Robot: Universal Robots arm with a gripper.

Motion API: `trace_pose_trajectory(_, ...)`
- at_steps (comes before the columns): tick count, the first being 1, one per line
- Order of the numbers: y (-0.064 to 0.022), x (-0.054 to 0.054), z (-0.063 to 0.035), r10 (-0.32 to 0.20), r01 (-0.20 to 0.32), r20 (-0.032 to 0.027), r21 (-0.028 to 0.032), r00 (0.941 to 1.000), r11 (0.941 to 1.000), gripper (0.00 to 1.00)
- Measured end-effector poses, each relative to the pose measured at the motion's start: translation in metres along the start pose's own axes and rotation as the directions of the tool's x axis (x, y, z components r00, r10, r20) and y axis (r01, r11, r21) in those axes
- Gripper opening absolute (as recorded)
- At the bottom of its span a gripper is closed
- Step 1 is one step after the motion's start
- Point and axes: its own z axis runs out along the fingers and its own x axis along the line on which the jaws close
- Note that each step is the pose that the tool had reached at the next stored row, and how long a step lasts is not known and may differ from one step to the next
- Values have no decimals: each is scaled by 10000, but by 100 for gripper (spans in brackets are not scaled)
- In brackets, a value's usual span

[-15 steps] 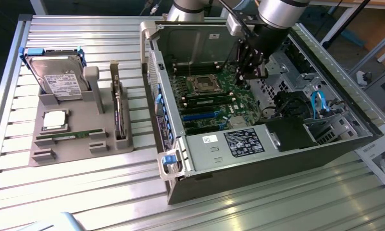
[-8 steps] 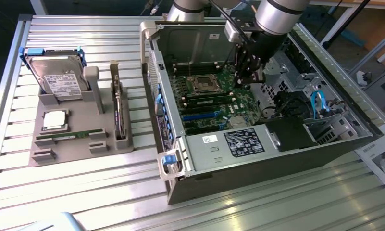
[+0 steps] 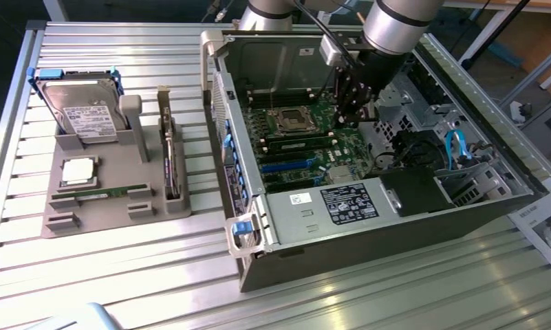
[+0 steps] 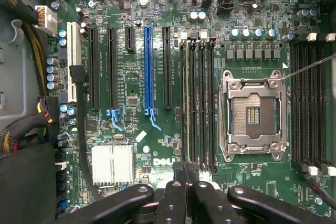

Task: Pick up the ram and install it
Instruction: 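Press down the ram until it locks into place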

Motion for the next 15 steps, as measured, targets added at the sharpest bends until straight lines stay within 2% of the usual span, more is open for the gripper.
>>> trace_pose_trajectory(4,-19,-1,1,-24,24,1,0,10000,10000,10)
trace_pose_trajectory(8,-102,-1,-1,-73,73,-3,-1,10000,10000,10)
trace_pose_trajectory(11,-102,-1,3,-73,73,-1,-1,10000,10000,10)
trace_pose_trajectory(15,-104,-1,55,-73,73,-1,-1,10000,10000,10)
